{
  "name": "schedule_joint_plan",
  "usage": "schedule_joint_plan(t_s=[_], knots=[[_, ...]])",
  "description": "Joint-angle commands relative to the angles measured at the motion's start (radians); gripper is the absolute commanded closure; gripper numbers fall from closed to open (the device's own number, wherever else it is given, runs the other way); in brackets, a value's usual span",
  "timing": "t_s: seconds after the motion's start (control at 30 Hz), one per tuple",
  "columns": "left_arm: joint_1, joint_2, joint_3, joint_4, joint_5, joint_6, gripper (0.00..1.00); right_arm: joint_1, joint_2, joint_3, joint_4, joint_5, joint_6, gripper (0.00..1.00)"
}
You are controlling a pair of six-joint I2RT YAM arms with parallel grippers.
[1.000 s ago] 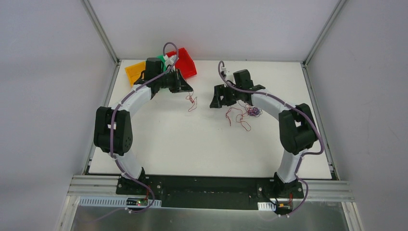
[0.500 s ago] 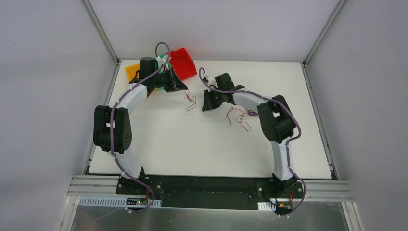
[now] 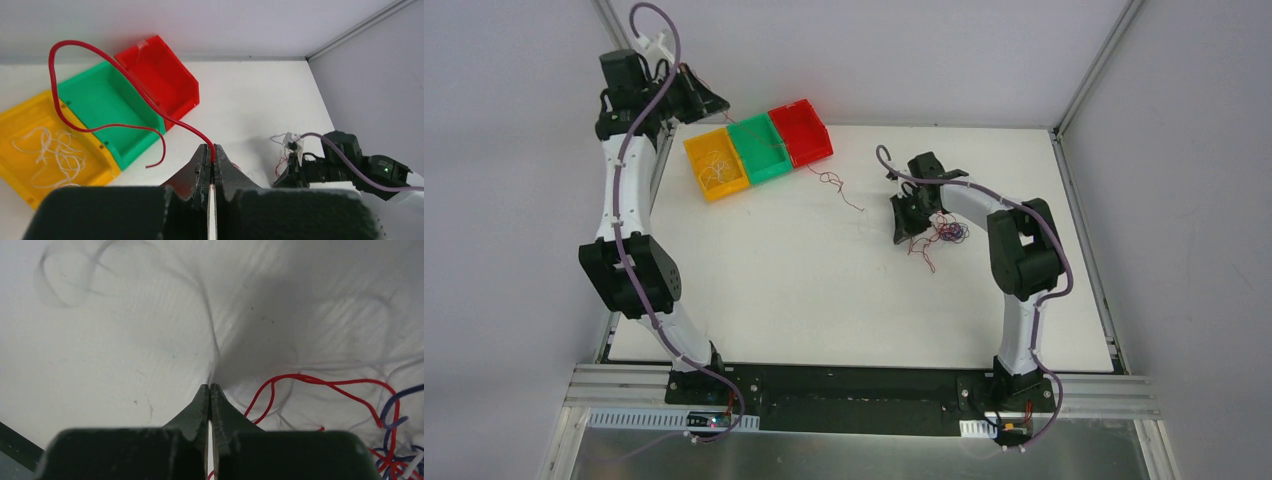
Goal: Untangle the cables
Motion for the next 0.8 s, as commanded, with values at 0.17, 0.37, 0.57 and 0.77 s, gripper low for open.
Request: schedule_joint_plan(t_s=[0.17, 0.37, 0.57, 0.77], knots=[[0.006, 0.108, 0.372, -0.088, -0.022, 0.067, 1.00, 0.003, -0.061, -0.056, -0.085, 0.034, -0.043, 1.00], [-0.010, 0.191, 0.536, -0.084, 0.008, 0.083, 1.00, -0.004, -0.059, -0.042, -0.093, -0.017, -0.039, 1.00], [-0.061, 0.267, 0.608, -0.027, 0.036, 0.171, 1.00, -0.012, -0.059, 0.002, -0.117, -0.070, -0.040, 1.00], [-0.169, 0.294, 0.598, 0.001, 0.020, 0.359, 1.00, -0.017, -0.053, 0.026, -0.128, -0.081, -0.030, 1.00]])
